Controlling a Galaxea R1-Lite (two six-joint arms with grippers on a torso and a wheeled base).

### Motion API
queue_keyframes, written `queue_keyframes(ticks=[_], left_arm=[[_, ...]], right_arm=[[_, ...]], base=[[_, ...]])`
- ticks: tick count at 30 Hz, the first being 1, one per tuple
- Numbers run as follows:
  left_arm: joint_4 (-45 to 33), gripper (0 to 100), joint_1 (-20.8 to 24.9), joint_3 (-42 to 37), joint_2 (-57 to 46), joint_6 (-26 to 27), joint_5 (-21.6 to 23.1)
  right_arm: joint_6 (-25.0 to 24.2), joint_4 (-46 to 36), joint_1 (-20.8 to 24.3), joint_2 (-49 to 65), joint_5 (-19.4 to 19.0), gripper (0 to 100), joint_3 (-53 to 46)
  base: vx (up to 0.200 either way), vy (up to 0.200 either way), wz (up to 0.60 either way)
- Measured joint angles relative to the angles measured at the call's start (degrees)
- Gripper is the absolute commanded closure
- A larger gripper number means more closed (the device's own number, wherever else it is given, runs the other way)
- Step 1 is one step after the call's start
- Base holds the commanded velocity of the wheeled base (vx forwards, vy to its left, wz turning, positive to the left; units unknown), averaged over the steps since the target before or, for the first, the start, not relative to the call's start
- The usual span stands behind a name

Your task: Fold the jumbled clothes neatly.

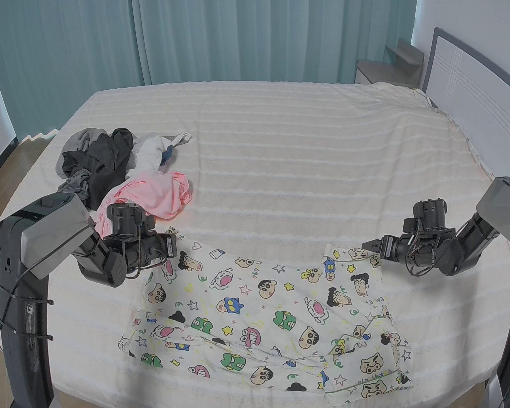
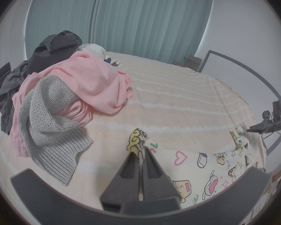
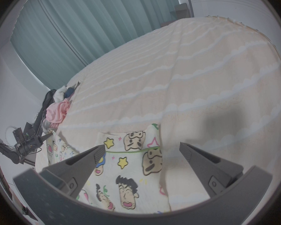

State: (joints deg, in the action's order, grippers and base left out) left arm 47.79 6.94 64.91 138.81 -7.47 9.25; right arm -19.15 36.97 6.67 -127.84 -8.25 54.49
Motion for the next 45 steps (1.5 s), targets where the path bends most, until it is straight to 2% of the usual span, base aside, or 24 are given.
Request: queue_keyframes(ticks=[16,17,27,37,45], left_arm=[[0.1,100,0.6,-0.4,-0.3,0.3,-0.3],[0.1,100,0.6,-0.4,-0.3,0.3,-0.3],[2.6,100,0.5,-1.7,-0.3,0.3,-0.4],[2.7,100,0.5,-2.4,-1.1,0.4,-0.4],[2.7,100,0.5,-2.8,-2.0,0.8,-2.3]], right_arm=[[0.3,-0.9,0.1,-10.4,-0.4,0,10.4],[0.3,-1.0,0.1,-10.8,-0.4,100,11.1],[0.3,-3.3,0.8,-12.3,-0.8,100,12.9],[-0.3,-2.8,-0.7,-10.2,-0.8,100,13.2],[-0.4,2.7,-1.2,-8.4,-0.8,100,12.7]], base=[[0.0,0.0,0.0],[0.0,0.0,0.0],[0.0,0.0,0.0],[0.0,0.0,0.0],[0.0,0.0,0.0]])
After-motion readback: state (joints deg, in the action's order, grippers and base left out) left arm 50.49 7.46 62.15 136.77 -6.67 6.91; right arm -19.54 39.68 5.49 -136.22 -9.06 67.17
